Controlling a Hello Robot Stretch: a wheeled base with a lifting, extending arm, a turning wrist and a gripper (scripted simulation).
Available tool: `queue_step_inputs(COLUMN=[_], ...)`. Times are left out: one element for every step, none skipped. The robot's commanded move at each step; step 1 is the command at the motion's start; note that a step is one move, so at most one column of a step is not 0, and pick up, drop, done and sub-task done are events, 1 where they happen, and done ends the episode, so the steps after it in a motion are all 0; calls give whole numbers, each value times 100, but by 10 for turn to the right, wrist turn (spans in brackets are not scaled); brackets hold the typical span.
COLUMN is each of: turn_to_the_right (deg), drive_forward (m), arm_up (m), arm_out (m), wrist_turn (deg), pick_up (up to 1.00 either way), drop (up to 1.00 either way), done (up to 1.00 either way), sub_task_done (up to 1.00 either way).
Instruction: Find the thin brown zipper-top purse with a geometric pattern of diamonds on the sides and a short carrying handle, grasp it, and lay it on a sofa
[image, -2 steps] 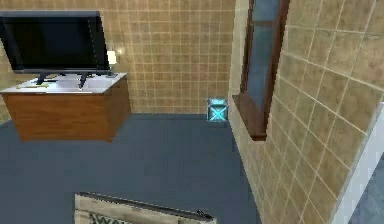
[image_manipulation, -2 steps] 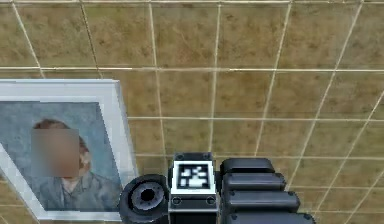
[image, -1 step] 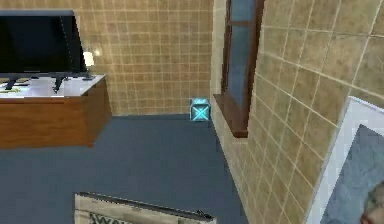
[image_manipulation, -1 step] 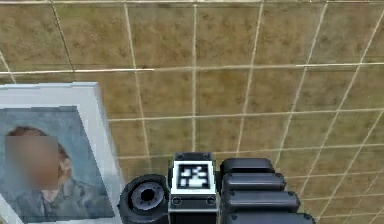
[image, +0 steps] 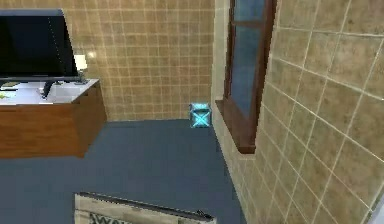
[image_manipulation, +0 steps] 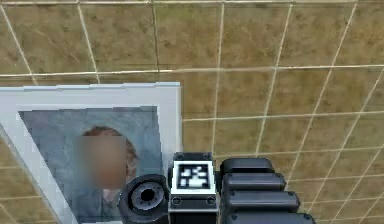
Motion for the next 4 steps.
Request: queue_step_inputs(turn_to_the_right=[-450, -240, 0, -240], drive_forward=[0, 0, 30, 0], arm_up=[0, 0, 0, 0], arm_out=[0, 0, 0, 0], wrist_turn=[0, 0, 0, 0], pick_up=[0, 0, 0, 0], drop=[0, 0, 0, 0], done=[0, 0, 0, 0], sub_task_done=[0, 0, 0, 0])
